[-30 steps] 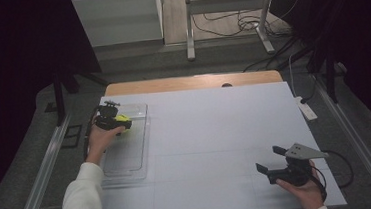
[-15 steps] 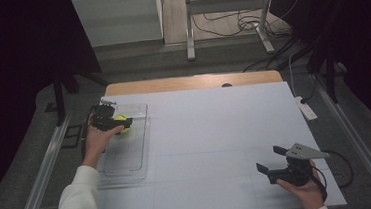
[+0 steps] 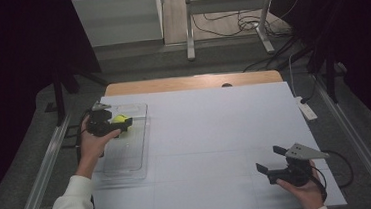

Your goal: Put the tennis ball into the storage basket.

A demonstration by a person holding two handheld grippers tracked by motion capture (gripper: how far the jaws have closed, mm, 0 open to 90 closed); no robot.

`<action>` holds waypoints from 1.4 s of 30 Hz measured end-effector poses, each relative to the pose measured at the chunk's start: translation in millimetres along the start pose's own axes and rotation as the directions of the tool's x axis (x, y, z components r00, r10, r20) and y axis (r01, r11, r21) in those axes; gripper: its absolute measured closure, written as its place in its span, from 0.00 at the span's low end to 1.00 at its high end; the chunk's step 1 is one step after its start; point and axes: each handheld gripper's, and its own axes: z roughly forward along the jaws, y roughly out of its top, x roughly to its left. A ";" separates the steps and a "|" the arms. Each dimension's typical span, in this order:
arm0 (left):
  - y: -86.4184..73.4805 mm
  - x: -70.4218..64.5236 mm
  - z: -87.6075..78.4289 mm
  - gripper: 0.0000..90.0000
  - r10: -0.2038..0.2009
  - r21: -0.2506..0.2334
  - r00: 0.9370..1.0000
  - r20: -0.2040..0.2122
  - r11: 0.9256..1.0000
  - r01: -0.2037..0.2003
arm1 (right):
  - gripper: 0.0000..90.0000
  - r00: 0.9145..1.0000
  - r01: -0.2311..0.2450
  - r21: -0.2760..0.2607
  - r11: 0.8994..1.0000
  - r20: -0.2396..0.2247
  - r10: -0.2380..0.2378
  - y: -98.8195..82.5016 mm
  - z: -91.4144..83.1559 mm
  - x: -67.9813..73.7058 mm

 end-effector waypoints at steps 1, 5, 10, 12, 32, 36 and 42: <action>-1.2 -1.2 -2.4 0.13 0.001 -0.007 1.000 0.008 1.000 -0.001 | 0.09 1.000 0.000 0.000 1.000 0.000 0.000 0.0 0.0 0.0; -5.5 -8.5 -12.3 0.13 0.014 -0.041 0.999 0.034 0.999 -0.013 | 0.09 1.000 -0.001 -0.001 1.000 0.000 0.001 0.3 -0.1 -0.1; -14.0 -23.7 -28.4 0.12 0.048 -0.092 0.995 0.093 0.995 -0.039 | 0.09 1.000 -0.006 -0.004 1.000 0.001 0.006 0.4 -0.7 -0.8; -17.5 -28.7 -33.7 0.12 0.055 -0.110 0.992 0.115 0.993 -0.042 | 0.09 1.000 -0.009 -0.005 1.000 0.001 0.009 0.3 -0.8 -1.1; -66.6 -75.1 -60.1 0.11 0.119 -0.186 0.965 0.232 0.980 -0.076 | 0.09 1.000 -0.025 -0.017 1.000 -0.007 0.024 0.8 -3.7 -3.8; -74.7 -83.1 -61.6 0.11 0.129 -0.188 0.962 0.239 0.979 -0.085 | 0.09 1.000 -0.025 -0.021 0.999 -0.009 0.025 0.9 -3.8 -4.5; -87.4 -94.3 -64.4 0.11 0.145 -0.192 0.957 0.250 0.976 -0.097 | 0.09 1.000 -0.025 -0.024 0.999 -0.015 0.024 1.1 -4.6 -4.7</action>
